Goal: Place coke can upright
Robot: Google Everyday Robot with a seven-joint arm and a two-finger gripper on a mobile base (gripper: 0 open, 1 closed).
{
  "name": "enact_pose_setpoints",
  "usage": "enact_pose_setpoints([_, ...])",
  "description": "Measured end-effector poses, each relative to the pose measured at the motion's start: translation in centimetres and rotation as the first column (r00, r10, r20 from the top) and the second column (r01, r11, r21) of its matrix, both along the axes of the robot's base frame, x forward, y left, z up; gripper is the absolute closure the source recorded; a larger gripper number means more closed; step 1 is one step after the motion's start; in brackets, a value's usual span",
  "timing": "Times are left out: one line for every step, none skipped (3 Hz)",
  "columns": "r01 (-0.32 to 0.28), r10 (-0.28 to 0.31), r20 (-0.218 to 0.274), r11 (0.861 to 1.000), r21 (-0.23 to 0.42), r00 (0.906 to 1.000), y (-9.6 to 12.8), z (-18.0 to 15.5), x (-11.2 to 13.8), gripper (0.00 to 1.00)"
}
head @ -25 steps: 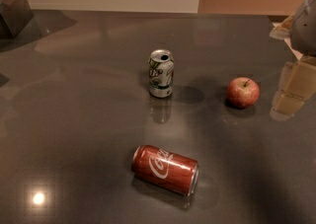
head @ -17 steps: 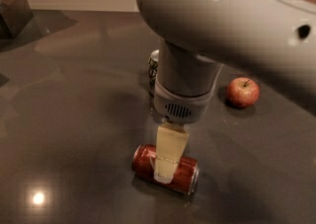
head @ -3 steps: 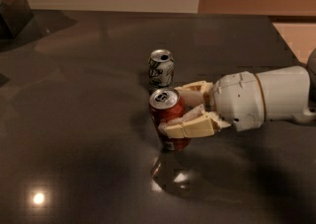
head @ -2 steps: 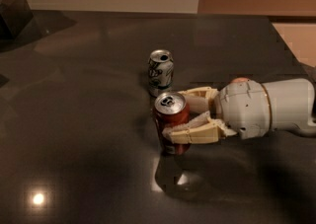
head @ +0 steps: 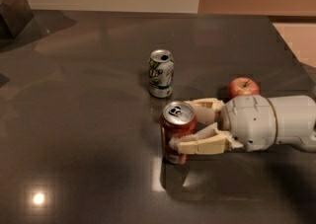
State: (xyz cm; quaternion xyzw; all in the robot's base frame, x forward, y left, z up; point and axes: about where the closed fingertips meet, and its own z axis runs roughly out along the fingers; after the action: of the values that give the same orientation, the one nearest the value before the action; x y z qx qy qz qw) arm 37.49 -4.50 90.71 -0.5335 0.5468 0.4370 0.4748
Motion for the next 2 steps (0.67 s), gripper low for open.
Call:
enact_pose_setpoints([-0.004, 0.004, -0.015, 1.000, 0.020, 0.9999, -0.60, -0.87, -0.23, 0.82])
enact_pose_setpoints([-0.009, 0.009, -0.002, 1.000, 0.023, 1.0000, -0.82, -1.30, -0.41, 0.59])
